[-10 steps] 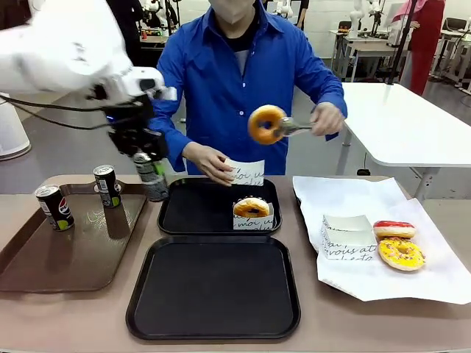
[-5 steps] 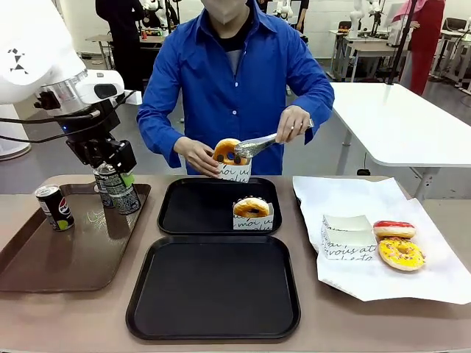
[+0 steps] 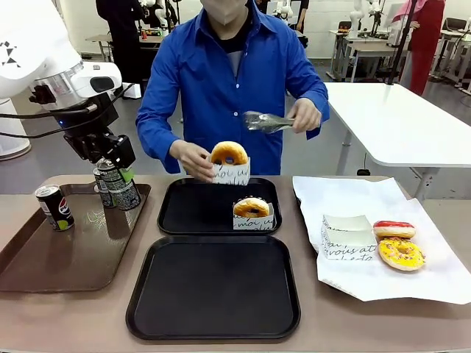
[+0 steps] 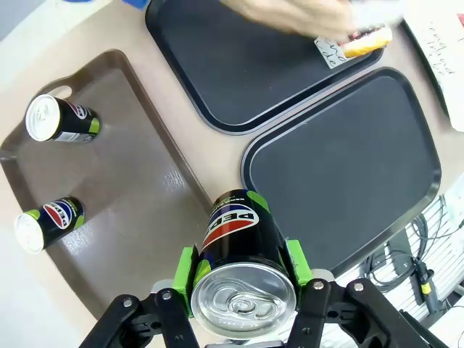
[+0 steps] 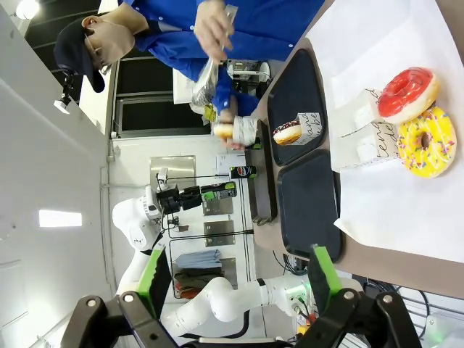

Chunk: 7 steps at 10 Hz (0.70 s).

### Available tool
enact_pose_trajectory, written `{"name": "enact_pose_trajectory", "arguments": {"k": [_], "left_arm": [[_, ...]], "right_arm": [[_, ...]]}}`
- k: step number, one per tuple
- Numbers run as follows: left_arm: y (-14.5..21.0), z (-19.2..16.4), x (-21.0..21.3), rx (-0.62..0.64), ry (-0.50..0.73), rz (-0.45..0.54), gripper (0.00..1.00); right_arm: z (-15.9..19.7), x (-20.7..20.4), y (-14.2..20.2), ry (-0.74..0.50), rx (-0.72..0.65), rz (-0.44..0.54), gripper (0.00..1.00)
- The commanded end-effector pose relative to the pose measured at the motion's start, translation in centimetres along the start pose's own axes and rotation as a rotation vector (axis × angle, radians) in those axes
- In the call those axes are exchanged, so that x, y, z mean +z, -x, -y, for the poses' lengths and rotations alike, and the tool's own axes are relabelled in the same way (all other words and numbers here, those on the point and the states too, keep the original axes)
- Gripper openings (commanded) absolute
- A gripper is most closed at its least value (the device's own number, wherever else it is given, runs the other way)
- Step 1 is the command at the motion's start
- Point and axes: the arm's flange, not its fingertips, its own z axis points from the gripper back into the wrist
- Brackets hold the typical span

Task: Set up donuts and drinks on trays.
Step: Pick up one Pepsi coke and place it on the Flat Tray.

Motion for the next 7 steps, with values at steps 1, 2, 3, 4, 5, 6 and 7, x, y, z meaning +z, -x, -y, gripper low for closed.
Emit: {"name": "enact_pose_trajectory", "arguments": {"k": [1, 2, 3, 4, 5, 6, 7], "left_arm": [[0.37, 0.08, 0.14, 0.001, -0.005, 0.003, 0.59], [0.37, 0.08, 0.14, 0.001, -0.005, 0.003, 0.59], [0.37, 0.08, 0.14, 0.001, -0.005, 0.003, 0.59], [0.37, 0.08, 0.14, 0.001, -0.005, 0.003, 0.59], [0.37, 0.08, 0.14, 0.001, -0.005, 0.003, 0.59], [0.37, 0.08, 0.14, 0.001, -0.005, 0.003, 0.59], [0.37, 0.08, 0.14, 0.001, -0.005, 0.003, 0.59]], "right_arm": [[0.05, 0.03, -0.03, -0.017, 0.005, -0.004, 1.00], [0.05, 0.03, -0.03, -0.017, 0.005, -0.004, 1.00], [0.05, 0.03, -0.03, -0.017, 0.005, -0.004, 1.00], [0.05, 0.03, -0.03, -0.017, 0.005, -0.004, 1.00], [0.05, 0.03, -0.03, -0.017, 0.005, -0.004, 1.00], [0.05, 0.03, -0.03, -0.017, 0.005, -0.004, 1.00], [0.05, 0.03, -0.03, -0.017, 0.005, -0.004, 1.00]]}}
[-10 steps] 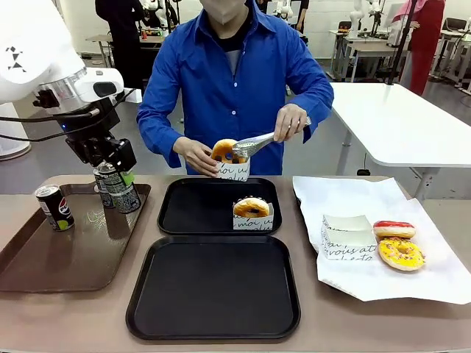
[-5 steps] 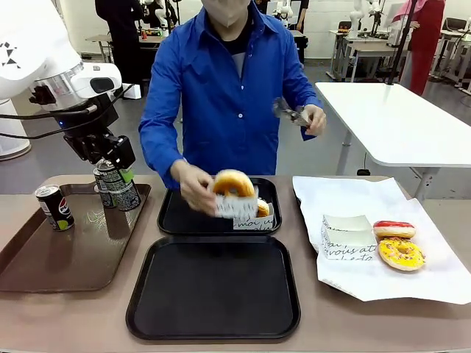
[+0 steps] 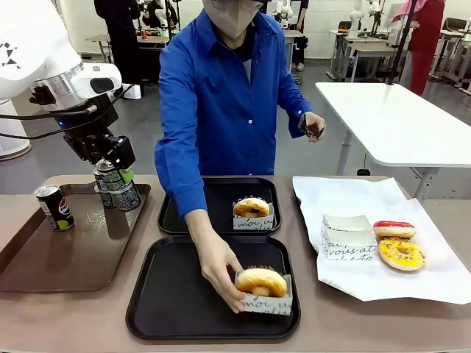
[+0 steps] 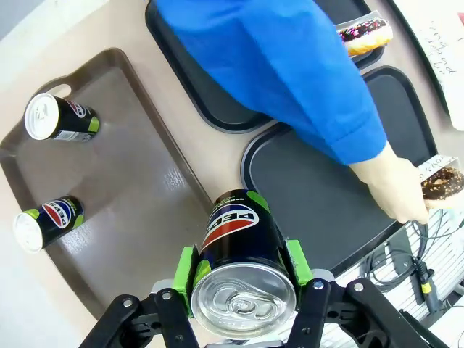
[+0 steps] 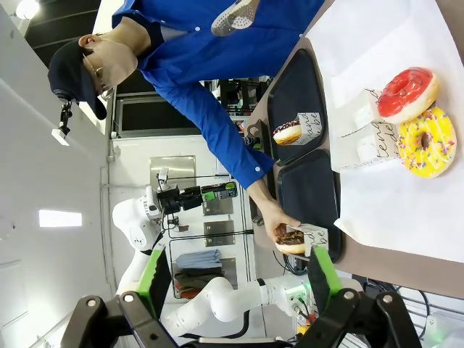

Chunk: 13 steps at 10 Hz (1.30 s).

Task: Set up donuts and drinks on trays.
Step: Pick up one Pepsi coke and place it on the Flat Tray.

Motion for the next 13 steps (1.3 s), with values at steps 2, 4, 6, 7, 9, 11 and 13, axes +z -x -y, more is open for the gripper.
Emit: {"name": "enact_pose_trajectory", "arguments": {"k": [2, 4, 6, 7, 9, 11, 13], "left_arm": [[0.3, 0.1, 0.3, 0.001, -0.005, 0.006, 0.59], [0.3, 0.1, 0.3, 0.001, -0.005, 0.006, 0.59], [0.3, 0.1, 0.3, 0.001, -0.005, 0.006, 0.59], [0.3, 0.1, 0.3, 0.001, -0.005, 0.006, 0.59], [0.3, 0.1, 0.3, 0.001, -0.005, 0.006, 0.59], [-3.3, 0.2, -0.8, -0.002, -0.014, 0.023, 0.59], [-10.6, -0.8, -4.5, 0.022, 0.005, 0.009, 0.59]], "right_arm": [[0.0, 0.0, 0.0, -0.017, 0.005, -0.004, 1.00], [0.0, 0.0, 0.0, -0.017, 0.005, -0.004, 1.00], [0.0, 0.0, 0.0, -0.017, 0.005, -0.004, 1.00], [0.0, 0.0, 0.0, -0.017, 0.005, -0.004, 1.00], [0.0, 0.0, 0.0, -0.017, 0.005, -0.004, 1.00], [0.0, 0.0, 0.0, -0.017, 0.005, -0.004, 1.00], [0.0, 0.0, 0.0, -0.017, 0.005, -0.004, 1.00]]}}
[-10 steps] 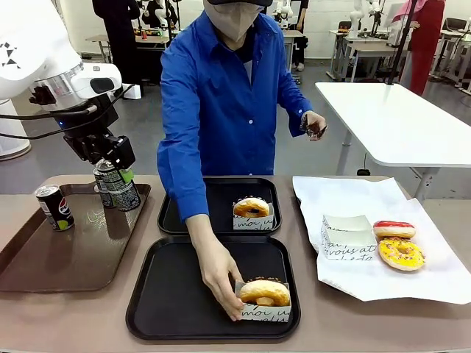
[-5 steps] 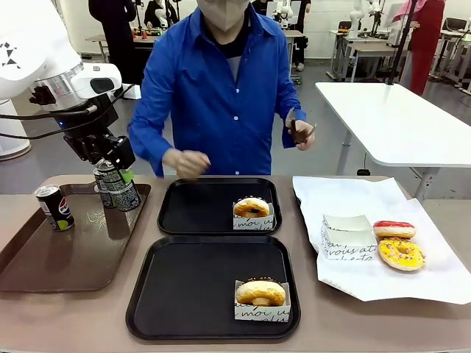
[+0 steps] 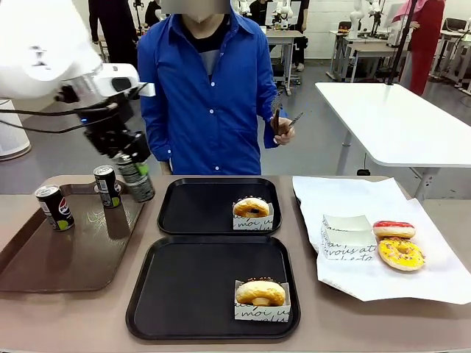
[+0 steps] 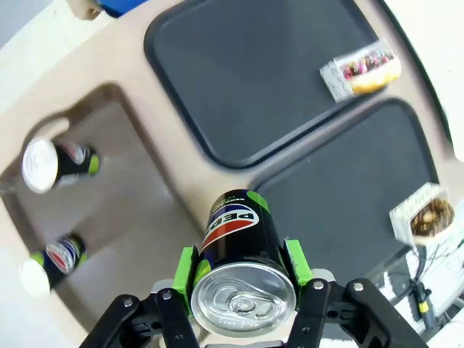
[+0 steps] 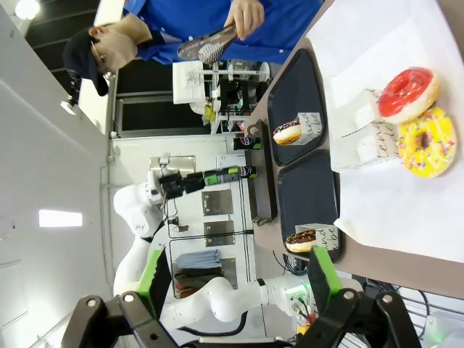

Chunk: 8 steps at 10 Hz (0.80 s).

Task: Set up donuts and drinks on trays.
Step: Pick up one Pepsi coke and place it on the Flat Tray.

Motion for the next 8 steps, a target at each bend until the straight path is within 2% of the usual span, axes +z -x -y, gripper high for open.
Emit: {"name": "enact_pose_trajectory", "arguments": {"k": [1, 3, 6, 8], "left_arm": [[-8.1, -1.0, -4.3, 0.007, 0.015, -0.028, 0.59], [-12.4, -1.7, -9.1, -0.001, 0.065, -0.083, 0.59], [-14.0, 0.2, -14.2, -0.016, 0.035, -0.168, 0.59], [-14.1, 1.2, -15.1, -0.042, -0.001, -0.193, 0.59]], "right_arm": [[0.1, 0.0, 0.0, -0.017, 0.004, -0.004, 1.00], [0.1, 0.0, 0.0, -0.017, 0.004, -0.004, 1.00], [0.1, 0.0, 0.0, -0.017, 0.004, -0.004, 1.00], [0.1, 0.0, 0.0, -0.017, 0.004, -0.004, 1.00]]}}
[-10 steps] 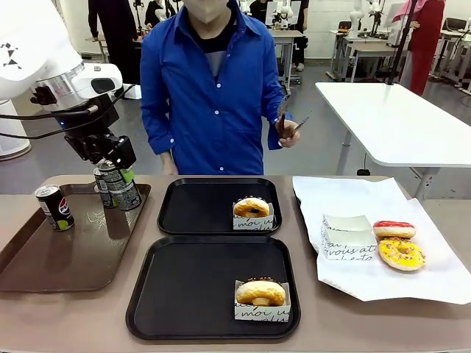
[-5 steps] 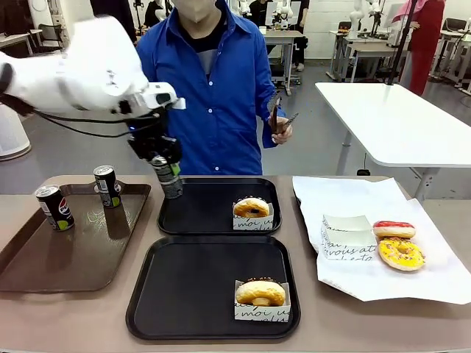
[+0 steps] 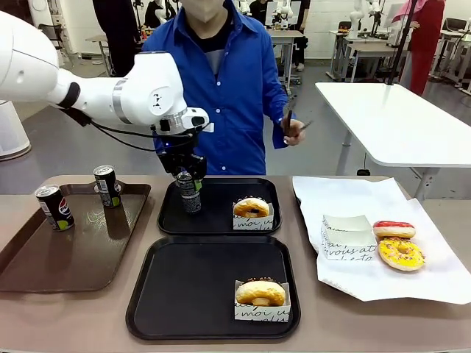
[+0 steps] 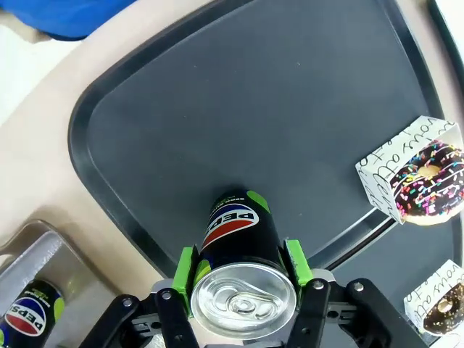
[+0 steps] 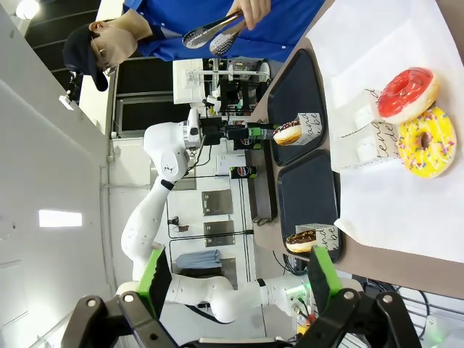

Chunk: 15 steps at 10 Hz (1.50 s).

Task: Set up donuts and drinks on trays.
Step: Pick up one Pepsi coke and place it on the Flat Tray.

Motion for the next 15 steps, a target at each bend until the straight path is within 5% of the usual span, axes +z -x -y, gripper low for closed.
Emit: {"name": "enact_pose_trajectory", "arguments": {"k": [1, 2, 3, 8, 12, 15], "left_arm": [[-0.4, 0.5, 1.0, -0.009, -0.050, -0.012, 0.59], [0.1, 0.7, 0.6, -0.015, -0.067, -0.013, 0.62], [0.5, 0.8, 0.4, -0.037, -0.063, -0.009, 1.00], [3.0, 2.3, 2.8, -0.062, -0.102, -0.046, 1.00], [9.5, 4.2, 6.6, -0.053, -0.126, -0.094, 1.00], [15.3, 4.1, 7.4, -0.018, -0.075, -0.020, 1.00]], "right_arm": [[0.1, 0.0, 0.0, -0.016, 0.004, -0.004, 1.00], [0.1, 0.0, 0.0, -0.016, 0.004, -0.004, 1.00], [0.1, 0.0, 0.0, -0.016, 0.004, -0.004, 1.00], [0.1, 0.0, 0.0, -0.016, 0.004, -0.004, 1.00], [0.1, 0.0, 0.0, -0.016, 0.004, -0.004, 1.00], [0.1, 0.0, 0.0, -0.016, 0.004, -0.004, 1.00]]}}
